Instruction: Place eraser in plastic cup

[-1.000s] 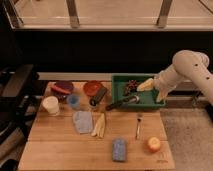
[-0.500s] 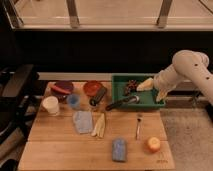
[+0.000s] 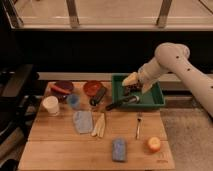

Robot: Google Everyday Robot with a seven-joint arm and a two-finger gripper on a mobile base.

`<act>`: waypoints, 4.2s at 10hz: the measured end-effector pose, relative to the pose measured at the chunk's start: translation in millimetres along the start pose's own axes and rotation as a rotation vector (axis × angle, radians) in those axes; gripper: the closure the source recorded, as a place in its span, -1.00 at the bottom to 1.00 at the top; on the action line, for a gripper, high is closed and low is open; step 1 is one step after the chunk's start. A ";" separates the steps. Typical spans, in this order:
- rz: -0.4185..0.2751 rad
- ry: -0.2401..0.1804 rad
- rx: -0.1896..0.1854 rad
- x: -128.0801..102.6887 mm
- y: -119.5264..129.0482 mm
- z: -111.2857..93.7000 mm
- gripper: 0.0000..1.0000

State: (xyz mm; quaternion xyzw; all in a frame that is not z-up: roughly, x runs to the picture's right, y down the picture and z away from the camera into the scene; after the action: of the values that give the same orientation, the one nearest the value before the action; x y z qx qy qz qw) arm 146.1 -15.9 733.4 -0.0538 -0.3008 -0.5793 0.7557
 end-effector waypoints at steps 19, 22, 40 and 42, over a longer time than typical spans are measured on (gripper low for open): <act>-0.139 0.002 0.044 38.3 -90.5 134.7 -0.44; -0.110 -0.041 0.057 40.2 -89.7 164.0 -0.44; -0.047 -0.078 0.158 42.9 -113.6 161.5 1.00; -0.104 -0.075 0.183 38.3 -138.5 151.9 1.00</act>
State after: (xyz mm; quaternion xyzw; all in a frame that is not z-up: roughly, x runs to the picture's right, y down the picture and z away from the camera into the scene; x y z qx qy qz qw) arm -33.6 -27.6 839.7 0.0093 -0.3830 -0.5856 0.7144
